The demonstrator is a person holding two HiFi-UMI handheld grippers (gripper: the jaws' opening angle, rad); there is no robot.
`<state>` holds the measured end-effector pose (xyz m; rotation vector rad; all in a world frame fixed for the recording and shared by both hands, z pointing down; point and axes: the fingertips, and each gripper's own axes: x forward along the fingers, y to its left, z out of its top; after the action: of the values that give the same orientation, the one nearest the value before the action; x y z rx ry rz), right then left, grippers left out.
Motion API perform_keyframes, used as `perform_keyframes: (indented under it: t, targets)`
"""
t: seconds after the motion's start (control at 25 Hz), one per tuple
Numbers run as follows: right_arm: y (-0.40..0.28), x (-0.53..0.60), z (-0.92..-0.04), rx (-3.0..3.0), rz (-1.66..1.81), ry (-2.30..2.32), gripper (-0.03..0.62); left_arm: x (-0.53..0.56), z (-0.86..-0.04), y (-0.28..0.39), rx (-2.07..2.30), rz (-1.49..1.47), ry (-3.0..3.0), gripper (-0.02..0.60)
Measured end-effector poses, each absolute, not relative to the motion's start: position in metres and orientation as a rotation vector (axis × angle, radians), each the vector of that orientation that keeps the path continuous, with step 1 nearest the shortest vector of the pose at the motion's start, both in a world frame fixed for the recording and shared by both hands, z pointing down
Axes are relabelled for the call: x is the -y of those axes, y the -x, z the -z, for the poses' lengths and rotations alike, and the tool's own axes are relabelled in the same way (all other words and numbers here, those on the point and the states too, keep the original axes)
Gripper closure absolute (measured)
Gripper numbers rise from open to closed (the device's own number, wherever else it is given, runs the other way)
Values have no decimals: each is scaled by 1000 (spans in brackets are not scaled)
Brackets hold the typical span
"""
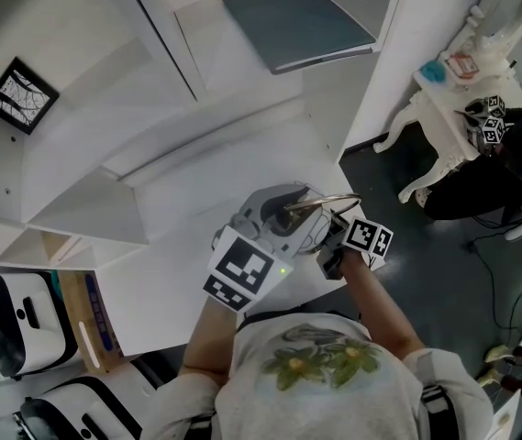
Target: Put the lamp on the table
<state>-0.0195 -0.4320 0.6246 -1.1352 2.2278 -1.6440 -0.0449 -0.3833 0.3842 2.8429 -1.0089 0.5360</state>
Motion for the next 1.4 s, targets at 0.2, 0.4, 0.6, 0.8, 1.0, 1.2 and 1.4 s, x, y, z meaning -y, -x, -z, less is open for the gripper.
perform_keyframes:
  t: [0.2, 0.4, 0.6, 0.8, 1.0, 1.2, 1.4]
  targets:
    - [21, 431, -625, -2258, 1607, 1130, 548, 378, -385, 45, 981, -516, -2859, 457]
    - [22, 428, -625, -2289, 1611, 1120, 546, 376, -385, 45, 973, -513, -2877, 457]
    - [17, 426, -627, -2351, 1579, 1193, 519, 374, -386, 44, 988, -541, -2887, 457]
    - [11, 422, -624, -2357, 1569, 1198, 479, 371, -388, 45, 1009, -577, -2887, 456]
    - [3, 413, -611, -2332, 1556, 1176, 479, 367, -382, 51, 1073, -560, -2878, 456]
    - [-7, 399, -597, -2338, 1514, 1187, 479, 361, -373, 69, 1207, -484, -2832, 456]
    - [-15, 383, -576, -2497, 1326, 1297, 482, 350, -370, 81, 1318, -411, -2776, 472]
